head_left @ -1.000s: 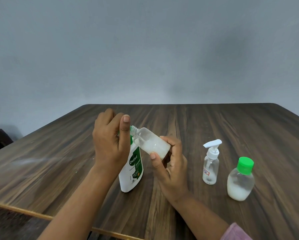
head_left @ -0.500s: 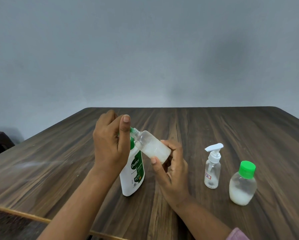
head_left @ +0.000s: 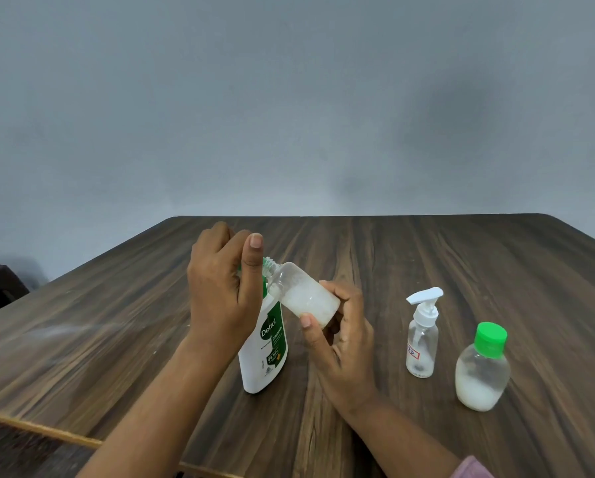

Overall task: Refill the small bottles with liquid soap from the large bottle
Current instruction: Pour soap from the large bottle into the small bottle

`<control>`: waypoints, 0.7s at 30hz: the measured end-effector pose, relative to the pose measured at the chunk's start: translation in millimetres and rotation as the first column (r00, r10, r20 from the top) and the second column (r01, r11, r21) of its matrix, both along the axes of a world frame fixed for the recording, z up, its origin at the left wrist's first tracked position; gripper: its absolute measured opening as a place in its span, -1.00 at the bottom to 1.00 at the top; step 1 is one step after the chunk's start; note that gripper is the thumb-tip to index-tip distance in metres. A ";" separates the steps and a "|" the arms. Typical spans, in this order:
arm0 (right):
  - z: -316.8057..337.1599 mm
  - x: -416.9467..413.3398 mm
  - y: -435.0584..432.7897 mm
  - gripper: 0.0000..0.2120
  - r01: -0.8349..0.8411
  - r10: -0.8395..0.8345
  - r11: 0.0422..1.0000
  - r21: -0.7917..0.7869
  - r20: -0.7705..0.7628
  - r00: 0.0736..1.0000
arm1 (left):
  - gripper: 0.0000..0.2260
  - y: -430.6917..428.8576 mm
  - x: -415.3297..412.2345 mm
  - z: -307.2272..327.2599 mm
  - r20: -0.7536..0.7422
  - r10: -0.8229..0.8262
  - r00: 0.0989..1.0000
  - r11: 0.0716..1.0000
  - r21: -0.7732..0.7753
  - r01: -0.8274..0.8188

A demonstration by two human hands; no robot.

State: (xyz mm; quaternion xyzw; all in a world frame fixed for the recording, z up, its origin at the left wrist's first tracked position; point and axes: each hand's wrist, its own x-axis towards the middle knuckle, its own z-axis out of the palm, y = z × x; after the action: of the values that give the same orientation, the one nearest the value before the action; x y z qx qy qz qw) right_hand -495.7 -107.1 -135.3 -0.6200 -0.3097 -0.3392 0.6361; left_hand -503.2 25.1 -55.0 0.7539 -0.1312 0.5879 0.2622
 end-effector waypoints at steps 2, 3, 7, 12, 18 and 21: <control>0.3 -0.2 0.3 -0.62 -0.005 0.005 1.000 0.002 0.004 1.000 | -0.45 -0.8 -0.1 0.4 0.000 0.002 1.000 1.000 0.004 -0.002; 0.3 -0.3 0.6 -0.62 -0.007 0.007 1.000 0.002 0.006 1.000 | -0.46 -1.0 0.0 -0.2 0.003 0.006 1.000 1.000 0.001 -0.006; 0.3 -0.3 0.3 -0.62 0.007 -0.007 1.000 -0.001 0.005 1.000 | -0.49 -1.6 1.3 -6.0 0.029 0.026 0.999 1.000 -0.007 -0.026; 1.0 -1.2 -1.6 -0.64 0.011 -0.011 1.000 0.001 0.004 1.000 | -0.51 -2.6 1.1 -14.7 0.021 0.058 0.998 0.998 -0.012 -0.058; -0.5 0.2 0.1 -0.61 0.008 -0.008 1.000 0.002 -0.002 1.000 | -0.51 -1.9 1.8 -0.3 0.014 0.043 0.999 0.999 0.028 -0.044; -0.1 1.0 -0.1 -0.61 0.006 -0.006 1.000 0.002 -0.006 1.000 | -0.51 -1.7 1.8 1.4 0.023 0.043 0.999 0.999 0.024 -0.044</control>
State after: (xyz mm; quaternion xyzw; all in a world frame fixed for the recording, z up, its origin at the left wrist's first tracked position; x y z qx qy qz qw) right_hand -494.7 -107.1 -135.4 -0.6213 -0.3056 -0.3398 0.6365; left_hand -501.4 23.4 -53.6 0.7529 -0.1248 0.6005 0.2387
